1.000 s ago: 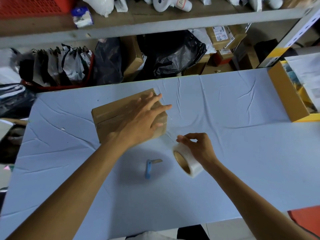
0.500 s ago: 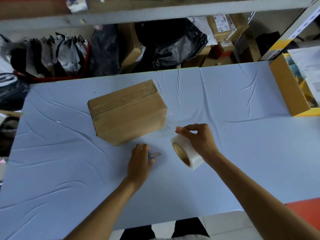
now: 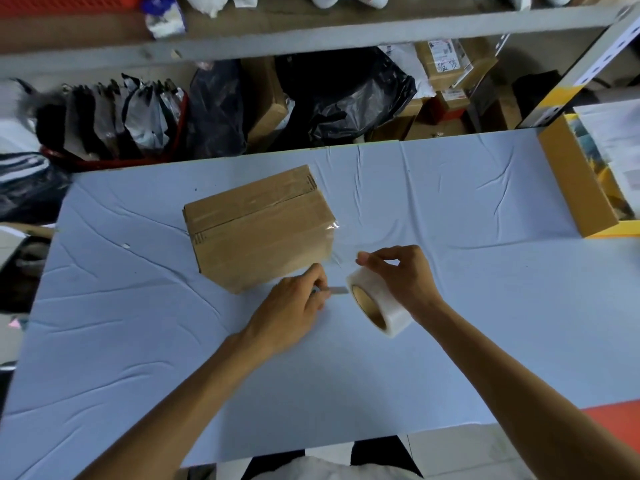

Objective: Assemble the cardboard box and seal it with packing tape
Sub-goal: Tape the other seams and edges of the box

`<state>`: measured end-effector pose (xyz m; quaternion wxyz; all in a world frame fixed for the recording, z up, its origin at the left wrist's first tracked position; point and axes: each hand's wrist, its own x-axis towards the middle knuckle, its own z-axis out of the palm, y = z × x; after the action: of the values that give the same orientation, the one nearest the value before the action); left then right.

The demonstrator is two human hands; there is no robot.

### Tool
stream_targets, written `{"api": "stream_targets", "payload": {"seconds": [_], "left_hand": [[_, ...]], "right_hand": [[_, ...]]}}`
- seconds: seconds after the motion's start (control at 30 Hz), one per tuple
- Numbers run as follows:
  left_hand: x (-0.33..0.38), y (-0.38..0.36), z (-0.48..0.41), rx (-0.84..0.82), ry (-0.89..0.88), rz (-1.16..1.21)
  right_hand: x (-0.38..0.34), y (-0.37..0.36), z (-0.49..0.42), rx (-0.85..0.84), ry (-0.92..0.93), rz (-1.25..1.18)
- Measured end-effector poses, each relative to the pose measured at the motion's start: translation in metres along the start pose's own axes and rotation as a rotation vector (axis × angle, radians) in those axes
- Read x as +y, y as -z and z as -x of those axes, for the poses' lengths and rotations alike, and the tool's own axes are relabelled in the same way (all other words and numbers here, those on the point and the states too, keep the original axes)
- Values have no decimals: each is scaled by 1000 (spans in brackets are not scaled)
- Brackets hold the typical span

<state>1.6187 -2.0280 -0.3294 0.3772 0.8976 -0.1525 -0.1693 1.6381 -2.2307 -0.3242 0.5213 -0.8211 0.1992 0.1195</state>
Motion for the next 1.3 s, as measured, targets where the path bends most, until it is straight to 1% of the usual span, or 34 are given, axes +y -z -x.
{"api": "stream_targets", "payload": {"seconds": [0.07,0.13,0.37,0.53,0.73,0.93,1.13,1.3], "left_hand": [[22,23,-1,197,-128,26],[34,36,-8,316,-184,19],[30,31,-37,402,-187,-143],[26,27,-48,358,-158,-72],[38,28,-50,375,-163,-143],[42,22,-53,325,-156,-213],[46,30,-51,288,-112,-176],[46,27,-51,281,-99,-207]], "right_hand": [[-2,1,0,8,-6,-8],[-4,1,1,10,-13,-17],[-6,-1,3,14,-27,-18],[-7,0,4,8,-31,-17],[-7,0,5,-11,-22,4],[-4,4,9,-32,-11,4],[-2,9,9,-46,-21,-17],[-5,9,9,-50,6,-22]]}}
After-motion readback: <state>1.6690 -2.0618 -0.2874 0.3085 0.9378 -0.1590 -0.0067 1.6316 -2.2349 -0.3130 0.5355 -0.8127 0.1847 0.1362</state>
